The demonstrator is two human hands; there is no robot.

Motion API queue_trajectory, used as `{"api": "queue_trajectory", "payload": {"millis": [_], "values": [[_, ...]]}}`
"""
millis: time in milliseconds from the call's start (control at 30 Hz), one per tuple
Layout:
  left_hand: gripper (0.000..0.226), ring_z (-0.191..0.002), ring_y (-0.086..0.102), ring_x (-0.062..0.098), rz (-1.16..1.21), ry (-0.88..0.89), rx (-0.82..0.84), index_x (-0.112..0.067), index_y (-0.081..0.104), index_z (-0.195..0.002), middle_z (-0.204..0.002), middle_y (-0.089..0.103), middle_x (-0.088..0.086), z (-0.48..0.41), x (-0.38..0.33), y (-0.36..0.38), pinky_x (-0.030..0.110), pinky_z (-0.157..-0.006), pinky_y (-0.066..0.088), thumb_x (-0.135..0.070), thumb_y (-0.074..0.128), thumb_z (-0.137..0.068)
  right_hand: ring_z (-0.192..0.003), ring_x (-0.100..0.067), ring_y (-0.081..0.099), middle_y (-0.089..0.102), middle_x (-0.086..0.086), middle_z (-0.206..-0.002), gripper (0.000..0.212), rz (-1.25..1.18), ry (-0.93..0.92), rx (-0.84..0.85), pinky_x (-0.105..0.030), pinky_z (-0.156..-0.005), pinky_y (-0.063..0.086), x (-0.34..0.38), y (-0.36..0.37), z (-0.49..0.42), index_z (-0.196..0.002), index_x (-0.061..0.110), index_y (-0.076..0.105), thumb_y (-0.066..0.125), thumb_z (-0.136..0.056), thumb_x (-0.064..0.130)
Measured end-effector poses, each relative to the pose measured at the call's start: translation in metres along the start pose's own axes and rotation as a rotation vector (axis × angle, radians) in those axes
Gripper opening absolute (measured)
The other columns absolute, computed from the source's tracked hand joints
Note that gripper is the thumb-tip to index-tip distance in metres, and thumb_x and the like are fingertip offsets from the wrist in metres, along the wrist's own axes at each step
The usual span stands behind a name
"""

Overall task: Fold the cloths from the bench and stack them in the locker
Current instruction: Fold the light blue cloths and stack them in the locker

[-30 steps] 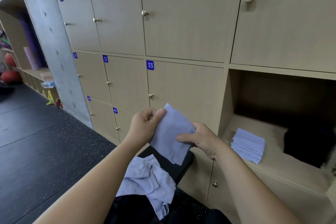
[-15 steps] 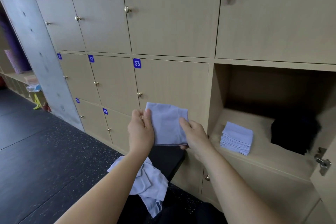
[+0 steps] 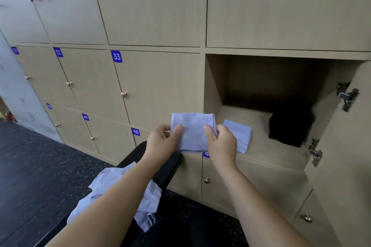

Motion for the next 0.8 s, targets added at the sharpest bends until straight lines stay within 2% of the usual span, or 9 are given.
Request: {"api": "queue_trajectory", "payload": {"millis": [67,167,300,367,433,500,600,733,800], "values": [[0.018,-0.083,0.066,0.009,0.065,-0.017,0.149,-0.021,0.063,-0.104,-0.090,0.071,-0.004,-0.001,0.006,0.025,0.024,-0.071,0.051,-0.034,0.062,-0.092,-0.056,-0.017,0.032,0.033,0.004,-0.055,0.048,0.019,0.068,-0.003,-0.034,-0.054,0.027,-0.020,-0.012,-0.008,-0.060,0.017,0.027,0.057,-0.092,0.035],[0.017,-0.094,0.068,0.017,0.070,-0.046,0.246,-0.022,0.064,-0.108,-0.098,0.072,-0.001,-0.007,0.019,0.058,0.038,-0.088,0.056,-0.019,0.061,-0.091,-0.052,-0.013,0.025,0.027,0.006,-0.053,0.048,0.017,0.134,0.054,-0.032,-0.050,0.021,-0.048,-0.026,-0.015,-0.059,0.017,0.024,0.058,-0.091,0.028],[0.015,-0.090,0.069,0.019,0.091,-0.099,0.268,-0.019,0.065,-0.105,-0.094,0.073,0.002,-0.020,0.031,0.097,0.031,-0.074,0.055,-0.013,0.062,-0.091,-0.054,-0.011,0.020,0.022,0.008,-0.054,0.043,-0.075,0.188,0.158,-0.029,-0.050,0.017,-0.092,-0.039,-0.028,-0.058,0.018,0.025,0.058,-0.084,0.008],[0.014,-0.086,0.070,0.019,0.078,-0.126,0.272,-0.016,0.067,-0.103,-0.091,0.073,0.003,-0.028,0.037,0.115,0.026,-0.067,0.051,-0.013,0.065,-0.089,-0.056,-0.012,0.028,0.033,0.002,-0.056,0.033,-0.086,0.221,0.184,-0.029,-0.053,0.022,-0.115,-0.045,-0.034,-0.058,0.006,0.038,0.060,-0.083,0.008],[0.009,-0.081,0.070,0.021,0.075,-0.140,0.291,-0.013,0.070,-0.096,-0.086,0.074,0.006,-0.038,0.040,0.133,0.033,-0.071,0.055,-0.013,0.068,-0.087,-0.060,-0.013,0.042,0.051,-0.004,-0.061,0.022,-0.096,0.268,0.166,-0.031,-0.058,0.034,-0.136,-0.050,-0.041,-0.069,-0.005,0.056,0.065,-0.083,0.010],[0.004,-0.071,0.066,0.018,0.073,-0.142,0.313,-0.011,0.070,-0.084,-0.076,0.072,0.003,-0.050,0.041,0.153,0.033,-0.070,0.054,-0.010,0.067,-0.087,-0.063,-0.013,0.053,0.065,-0.005,-0.067,0.013,-0.108,0.329,0.117,-0.031,-0.063,0.043,-0.153,-0.054,-0.051,-0.074,0.001,0.066,0.069,-0.083,0.010],[0.016,-0.061,0.052,0.017,0.037,-0.154,0.344,-0.003,0.062,-0.076,-0.067,0.059,0.001,-0.073,0.042,0.183,0.021,-0.054,0.044,-0.010,0.063,-0.089,-0.056,-0.010,0.047,0.057,0.006,-0.056,0.023,-0.097,0.374,0.064,-0.028,-0.059,0.037,-0.171,-0.054,-0.072,-0.061,0.014,0.061,0.070,-0.081,0.008],[0.028,-0.066,0.044,0.017,-0.001,-0.132,0.355,0.007,0.058,-0.084,-0.069,0.051,0.005,-0.112,0.037,0.215,0.030,-0.063,0.039,-0.021,0.060,-0.083,-0.059,-0.015,0.044,0.051,-0.009,-0.056,0.017,-0.059,0.379,0.023,-0.028,-0.055,0.033,-0.184,-0.053,-0.111,-0.067,-0.003,0.061,0.069,-0.080,0.006],[0.032,-0.068,0.045,0.016,-0.013,-0.104,0.359,0.007,0.059,-0.086,-0.071,0.051,0.006,-0.135,0.038,0.229,0.033,-0.067,0.041,-0.024,0.058,-0.078,-0.063,-0.016,0.054,0.060,-0.007,-0.060,0.019,-0.013,0.360,0.009,-0.027,-0.058,0.040,-0.185,-0.054,-0.134,-0.063,0.010,0.063,0.070,-0.081,0.008]]}}
Point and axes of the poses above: each hand's wrist, its own z-axis away from the middle knuckle, its own y-axis out of the palm, x = y × z, the point moved 5 cm from there along -z, towards the middle knuckle
